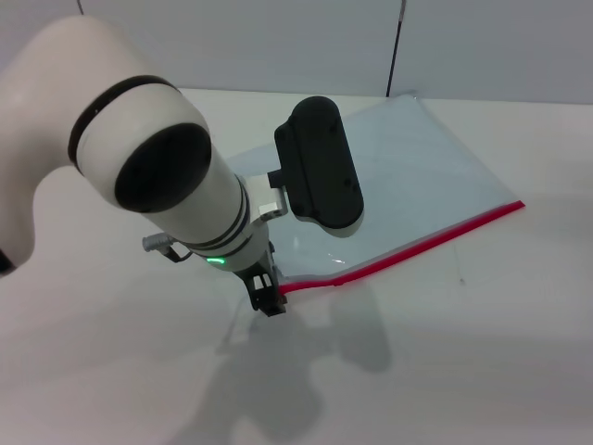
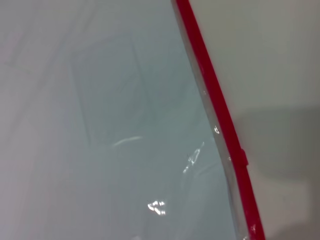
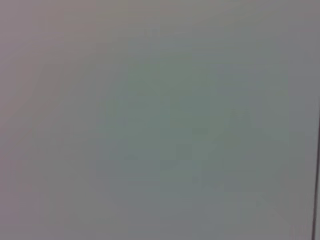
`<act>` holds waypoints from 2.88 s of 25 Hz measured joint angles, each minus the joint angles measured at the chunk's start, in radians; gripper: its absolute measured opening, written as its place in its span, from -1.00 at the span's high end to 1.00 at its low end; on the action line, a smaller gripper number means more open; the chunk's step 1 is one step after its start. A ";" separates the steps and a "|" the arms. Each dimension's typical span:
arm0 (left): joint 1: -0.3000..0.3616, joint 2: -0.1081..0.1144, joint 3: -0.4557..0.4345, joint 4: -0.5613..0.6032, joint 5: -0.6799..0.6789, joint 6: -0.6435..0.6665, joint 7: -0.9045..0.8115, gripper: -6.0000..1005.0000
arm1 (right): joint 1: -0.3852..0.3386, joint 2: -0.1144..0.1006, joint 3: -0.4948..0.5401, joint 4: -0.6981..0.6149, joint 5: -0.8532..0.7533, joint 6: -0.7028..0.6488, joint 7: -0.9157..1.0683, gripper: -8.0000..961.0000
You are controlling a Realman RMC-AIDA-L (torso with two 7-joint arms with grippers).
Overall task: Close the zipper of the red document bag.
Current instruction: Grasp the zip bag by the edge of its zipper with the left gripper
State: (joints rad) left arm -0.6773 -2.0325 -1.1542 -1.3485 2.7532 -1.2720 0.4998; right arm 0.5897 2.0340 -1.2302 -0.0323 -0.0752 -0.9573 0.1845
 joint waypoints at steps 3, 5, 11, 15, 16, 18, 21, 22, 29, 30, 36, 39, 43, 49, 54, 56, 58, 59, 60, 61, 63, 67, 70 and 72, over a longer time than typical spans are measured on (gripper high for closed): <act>0.000 0.000 0.007 0.003 0.004 0.027 0.000 -0.40 | 0.001 0.000 0.000 0.000 0.000 0.000 0.001 -0.38; 0.000 0.000 0.010 0.003 0.010 0.042 0.000 -0.40 | 0.001 0.000 0.000 0.001 0.000 0.000 0.002 -0.38; -0.001 0.000 0.021 0.017 0.023 0.093 0.000 -0.40 | 0.002 0.000 0.000 0.001 0.000 0.001 0.002 -0.38; 0.005 0.000 0.027 0.024 0.024 0.128 0.000 -0.40 | 0.002 0.000 0.000 0.002 0.000 0.002 0.002 -0.38; 0.006 0.000 0.029 0.030 0.024 0.135 0.000 -0.40 | 0.003 0.000 0.000 0.002 0.000 0.002 0.002 -0.38; 0.005 0.000 0.044 0.052 0.025 0.160 -0.002 -0.40 | 0.004 0.000 0.000 0.003 0.000 0.002 0.003 -0.38; 0.005 0.000 0.050 0.060 0.025 0.174 -0.002 -0.40 | 0.004 0.000 0.000 0.004 0.000 0.002 0.003 -0.38; 0.005 0.000 0.051 0.065 0.025 0.182 -0.003 -0.40 | 0.004 0.000 0.000 0.004 0.000 0.002 0.003 -0.38; 0.007 0.000 0.051 0.095 0.026 0.217 -0.010 -0.37 | 0.004 0.000 0.001 0.005 0.000 0.002 0.003 -0.38; 0.007 0.000 0.050 0.095 0.028 0.219 -0.012 -0.36 | 0.004 0.000 0.001 0.005 0.000 0.003 0.003 -0.38; 0.008 0.000 0.051 0.097 0.039 0.222 -0.018 -0.20 | 0.005 0.000 0.002 0.001 0.000 0.026 0.003 -0.38; 0.008 0.000 0.051 0.103 0.039 0.224 -0.018 -0.10 | 0.005 0.000 0.002 0.001 0.000 0.026 0.003 -0.38; 0.006 0.000 0.052 0.113 0.039 0.231 -0.018 0.02 | 0.005 0.000 0.002 0.000 0.000 0.026 0.003 -0.38; 0.005 0.000 0.053 0.124 0.039 0.247 -0.018 0.16 | 0.005 0.000 0.002 0.000 0.000 0.026 0.003 -0.37; 0.006 0.000 0.053 0.125 0.039 0.257 -0.018 0.38 | 0.006 0.000 0.002 0.000 0.000 0.026 0.003 -0.37; 0.007 0.000 0.053 0.131 0.039 0.269 -0.019 0.51 | 0.006 0.000 0.002 0.000 0.000 0.026 0.003 -0.37; 0.008 0.000 0.053 0.137 0.039 0.279 -0.021 0.61 | 0.007 0.000 0.002 0.000 0.000 0.026 0.003 -0.37; 0.009 0.000 0.053 0.139 0.039 0.284 -0.024 0.65 | 0.007 0.000 0.002 0.000 0.000 0.026 0.003 -0.37; 0.009 0.000 0.053 0.140 0.039 0.287 -0.026 0.69 | 0.007 0.000 0.002 0.000 0.000 0.026 0.003 -0.37; 0.009 0.000 0.053 0.141 0.038 0.291 -0.027 0.73 | 0.007 0.000 0.002 0.000 0.000 0.026 0.003 -0.36; 0.009 0.000 0.053 0.145 0.038 0.298 -0.030 0.78 | 0.007 0.000 0.002 0.000 0.000 0.026 0.003 -0.36; 0.008 0.000 0.049 0.149 0.050 0.312 -0.059 0.81 | 0.007 0.000 0.002 0.000 0.000 0.026 0.003 -0.36; 0.008 0.000 0.050 0.150 0.065 0.322 -0.075 0.84 | 0.007 0.000 0.002 0.000 0.000 0.025 0.003 -0.36; 0.008 0.000 0.051 0.150 0.073 0.325 -0.089 0.86 | 0.007 0.001 0.002 0.000 0.000 0.024 0.003 -0.36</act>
State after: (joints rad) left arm -0.6698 -2.0325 -1.1034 -1.1989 2.8262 -0.9473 0.4106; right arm 0.5967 2.0350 -1.2287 -0.0322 -0.0752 -0.9328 0.1872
